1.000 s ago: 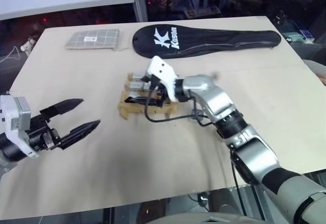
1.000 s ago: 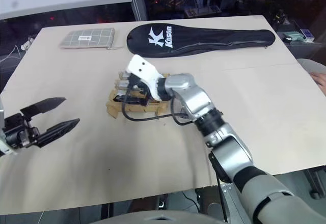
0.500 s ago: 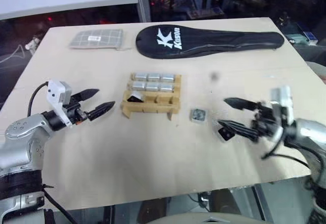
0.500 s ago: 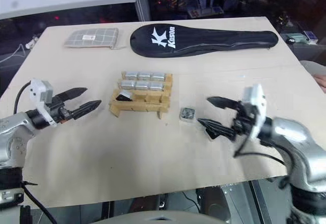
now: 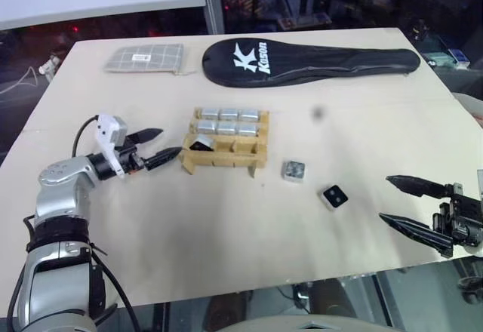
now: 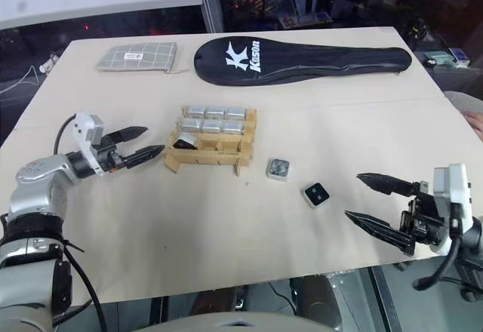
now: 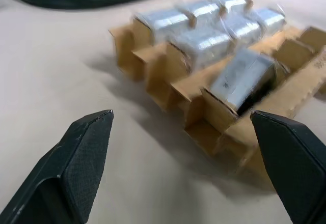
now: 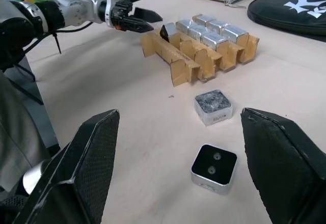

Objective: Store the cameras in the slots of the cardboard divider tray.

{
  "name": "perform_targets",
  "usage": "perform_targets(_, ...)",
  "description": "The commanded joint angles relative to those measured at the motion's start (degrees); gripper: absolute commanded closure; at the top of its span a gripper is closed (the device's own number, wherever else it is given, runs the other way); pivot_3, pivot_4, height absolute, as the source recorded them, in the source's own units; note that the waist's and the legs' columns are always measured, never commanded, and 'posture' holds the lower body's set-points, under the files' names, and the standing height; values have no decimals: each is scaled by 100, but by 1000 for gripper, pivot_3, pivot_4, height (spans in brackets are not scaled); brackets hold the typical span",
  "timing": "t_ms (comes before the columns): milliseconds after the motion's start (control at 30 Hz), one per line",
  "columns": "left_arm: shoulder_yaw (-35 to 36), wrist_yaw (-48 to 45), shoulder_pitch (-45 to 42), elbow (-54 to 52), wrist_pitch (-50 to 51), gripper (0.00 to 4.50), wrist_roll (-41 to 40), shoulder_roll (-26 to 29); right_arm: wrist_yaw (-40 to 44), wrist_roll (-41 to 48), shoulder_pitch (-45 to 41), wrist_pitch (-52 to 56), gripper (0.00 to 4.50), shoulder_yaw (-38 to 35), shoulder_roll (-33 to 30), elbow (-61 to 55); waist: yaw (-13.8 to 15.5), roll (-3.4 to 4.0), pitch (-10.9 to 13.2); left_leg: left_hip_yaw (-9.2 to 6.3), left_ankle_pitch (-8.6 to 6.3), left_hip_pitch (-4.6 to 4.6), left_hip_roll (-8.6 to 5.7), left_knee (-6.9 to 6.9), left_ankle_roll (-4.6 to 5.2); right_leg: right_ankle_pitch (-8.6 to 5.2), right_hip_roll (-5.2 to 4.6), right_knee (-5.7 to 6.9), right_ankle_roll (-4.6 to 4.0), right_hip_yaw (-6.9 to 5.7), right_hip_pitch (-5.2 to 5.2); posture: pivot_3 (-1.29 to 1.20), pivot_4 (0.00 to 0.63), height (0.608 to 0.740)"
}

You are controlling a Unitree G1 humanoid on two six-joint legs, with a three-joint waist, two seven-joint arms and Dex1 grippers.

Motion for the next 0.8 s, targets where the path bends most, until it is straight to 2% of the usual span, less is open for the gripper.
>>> perform_targets(33, -110, -404, 32, -113, 183, 0, -105, -53, -127, 76, 29, -175, 748, -28, -1, -182, 10, -3, -2, -1, 0, -1, 0, 0, 0, 0, -1, -1, 0, 0, 0, 0, 150, 740)
perform_targets(333, -287, -1219, 200, -634, 1035, 0, -313, 17, -486, 244, -118, -90, 748, 147, -144, -328, 16, -4, -2, -1, 0, 2, -1, 3, 0, -1, -2, 2, 1, 0, 2, 0, 150, 740)
perform_targets(533, 128, -954, -242, -695, 1062, 0, -537, 25, -736, 387, -297, 17, 748, 267, -280, -385, 63, -6, -2, -9, 0, 0, -1, 6, 0, -1, -1, 3, 1, -6, 2, 0, 150, 740)
perform_targets(667, 19, -1253, -358, -1189, 1265, 0, -681, 94, -893, 467, -434, 68, 748, 346, -370, -369, 78, -6, -2, -5, 0, -1, -2, 6, 0, 0, -1, 2, 1, -3, 1, 0, 150, 740)
perform_targets(800, -361, -1430, -814, -1050, 905, 0, -332, 38, -925, 523, -441, 117, 748, 379, -429, -373, 124, -6, -3, -6, 0, 0, -3, 7, 0, 0, -1, 2, 0, -4, 3, 0, 150, 740)
